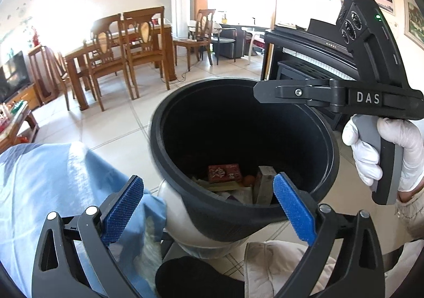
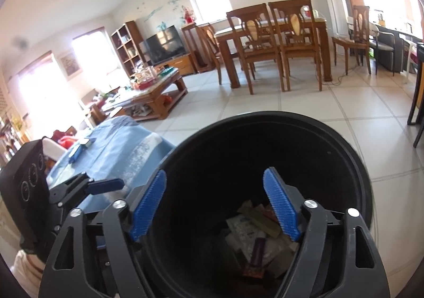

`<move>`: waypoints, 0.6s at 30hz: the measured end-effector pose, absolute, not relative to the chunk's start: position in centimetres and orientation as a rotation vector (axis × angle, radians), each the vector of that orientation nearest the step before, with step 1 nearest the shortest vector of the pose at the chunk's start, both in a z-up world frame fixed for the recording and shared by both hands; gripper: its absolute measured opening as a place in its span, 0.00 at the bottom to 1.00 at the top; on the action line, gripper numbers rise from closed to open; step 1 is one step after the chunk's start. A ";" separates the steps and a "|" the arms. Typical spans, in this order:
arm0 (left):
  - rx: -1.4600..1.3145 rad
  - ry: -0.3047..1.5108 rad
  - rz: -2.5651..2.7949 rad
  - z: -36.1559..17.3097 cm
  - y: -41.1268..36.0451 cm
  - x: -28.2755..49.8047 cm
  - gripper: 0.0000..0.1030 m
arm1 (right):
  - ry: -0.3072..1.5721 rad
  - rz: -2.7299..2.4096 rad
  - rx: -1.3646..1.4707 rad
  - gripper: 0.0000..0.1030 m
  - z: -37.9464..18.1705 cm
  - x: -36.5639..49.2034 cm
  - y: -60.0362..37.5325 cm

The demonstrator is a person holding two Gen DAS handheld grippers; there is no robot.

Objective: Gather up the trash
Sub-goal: 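Move both tools back over the table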

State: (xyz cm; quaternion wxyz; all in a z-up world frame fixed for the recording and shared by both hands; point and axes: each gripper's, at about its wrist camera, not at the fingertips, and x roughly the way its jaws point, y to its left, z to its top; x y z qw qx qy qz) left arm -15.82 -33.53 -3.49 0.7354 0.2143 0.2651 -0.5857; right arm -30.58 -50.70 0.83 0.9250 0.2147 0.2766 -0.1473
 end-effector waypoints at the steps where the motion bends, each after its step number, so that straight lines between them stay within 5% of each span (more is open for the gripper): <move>1: 0.467 0.579 -1.280 -3.4 -33.0 -15.7 0.95 | 0.568 -0.296 0.440 0.82 0.9 -30.2 -50.4; 9: 0.388 0.582 -1.183 -2.2 -27.4 -12.8 0.95 | 0.581 -0.203 0.420 0.94 2.0 -25.7 -46.4; 18: 0.208 0.634 -1.001 -0.9 -20.2 -7.0 0.95 | 0.657 -0.065 0.349 0.95 2.3 -18.3 -39.6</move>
